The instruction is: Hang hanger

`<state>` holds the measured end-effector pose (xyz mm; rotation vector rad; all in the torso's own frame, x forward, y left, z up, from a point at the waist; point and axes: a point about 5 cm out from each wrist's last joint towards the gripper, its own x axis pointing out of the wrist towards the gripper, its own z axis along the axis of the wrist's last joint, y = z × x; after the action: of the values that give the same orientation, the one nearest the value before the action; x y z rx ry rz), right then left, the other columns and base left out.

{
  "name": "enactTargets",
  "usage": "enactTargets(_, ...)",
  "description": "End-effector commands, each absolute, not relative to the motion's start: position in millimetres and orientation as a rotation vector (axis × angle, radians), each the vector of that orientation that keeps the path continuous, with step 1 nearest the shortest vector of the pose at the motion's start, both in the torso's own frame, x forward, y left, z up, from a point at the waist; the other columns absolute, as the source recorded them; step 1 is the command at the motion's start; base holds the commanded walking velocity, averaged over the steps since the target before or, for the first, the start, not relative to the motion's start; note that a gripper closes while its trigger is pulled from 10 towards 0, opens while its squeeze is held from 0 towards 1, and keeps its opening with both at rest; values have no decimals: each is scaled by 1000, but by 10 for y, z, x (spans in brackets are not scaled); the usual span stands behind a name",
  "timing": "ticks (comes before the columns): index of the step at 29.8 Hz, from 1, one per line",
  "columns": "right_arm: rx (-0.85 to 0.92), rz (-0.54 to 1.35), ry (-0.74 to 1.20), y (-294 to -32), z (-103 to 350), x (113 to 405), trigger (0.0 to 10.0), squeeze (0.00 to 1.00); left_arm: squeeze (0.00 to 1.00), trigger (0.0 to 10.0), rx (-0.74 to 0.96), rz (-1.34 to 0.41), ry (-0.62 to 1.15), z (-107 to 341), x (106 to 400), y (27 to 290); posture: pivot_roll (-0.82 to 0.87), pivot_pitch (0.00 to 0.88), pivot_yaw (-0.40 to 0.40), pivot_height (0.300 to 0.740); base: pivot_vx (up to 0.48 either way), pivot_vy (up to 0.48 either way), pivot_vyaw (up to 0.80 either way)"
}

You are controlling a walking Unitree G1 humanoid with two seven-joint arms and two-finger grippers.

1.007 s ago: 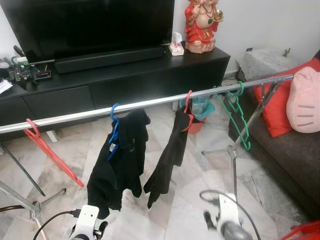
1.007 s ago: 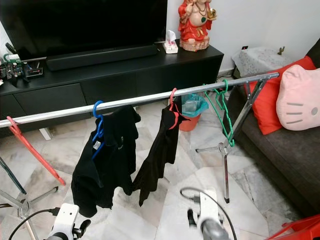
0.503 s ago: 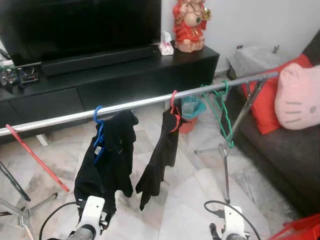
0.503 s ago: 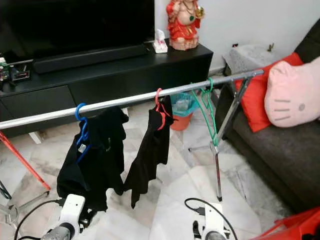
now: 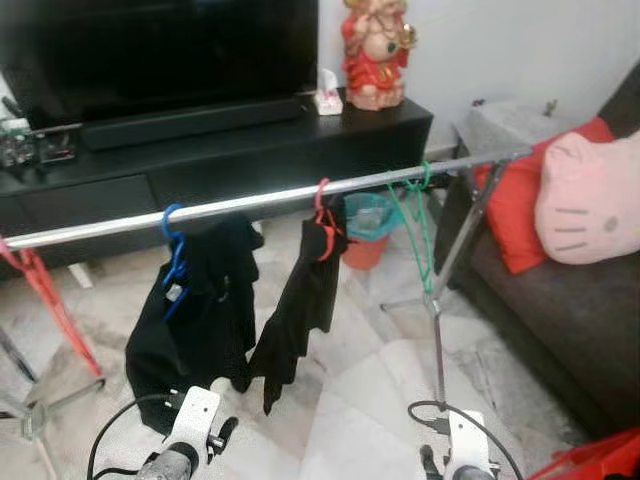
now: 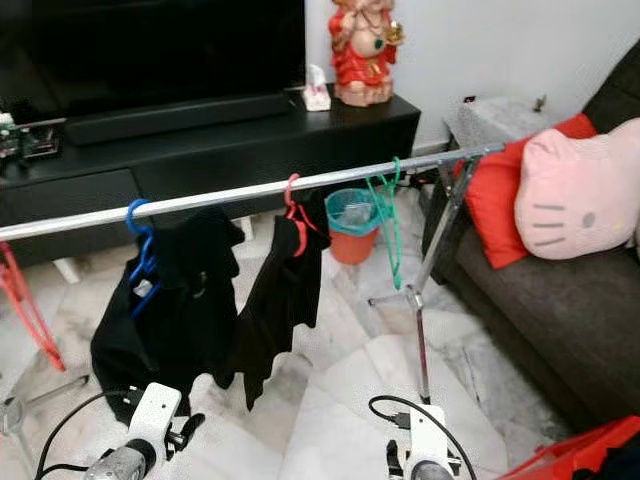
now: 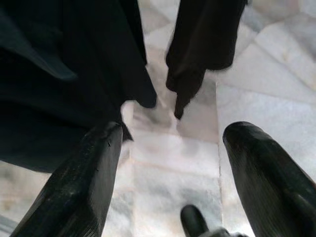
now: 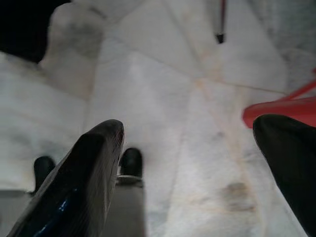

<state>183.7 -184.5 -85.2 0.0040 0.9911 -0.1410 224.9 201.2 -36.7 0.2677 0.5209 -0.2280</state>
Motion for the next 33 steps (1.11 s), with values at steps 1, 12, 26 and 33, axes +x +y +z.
enactTargets(1, -8, -134, 985, -1849, -838, 1866, 10000, 0, 0, 10000, 278, -288, 432, -226, 2340, 1975, 52, 0, -29, 740, 0, 0, 0)
enactTargets(12, -32, -91, 987, -1798, -842, 1868, 10000, 0, 0, 10000, 291, -645, 232, 442, 2250, 1753, 60, 0, -29, 740, 0, 0, 0)
enactTargets(26, -34, -95, 981, -1798, -836, 1879, 10000, 0, 0, 10000, 77, -330, 39, 1078, 2852, 1466, 57, 0, -24, 740, 0, 0, 0)
enactTargets(33, -32, -93, 983, -1792, -843, 1865, 10000, 0, 0, 10000, 31, -329, 52, 1144, 2968, 1301, 55, 0, -18, 740, 0, 0, -504)
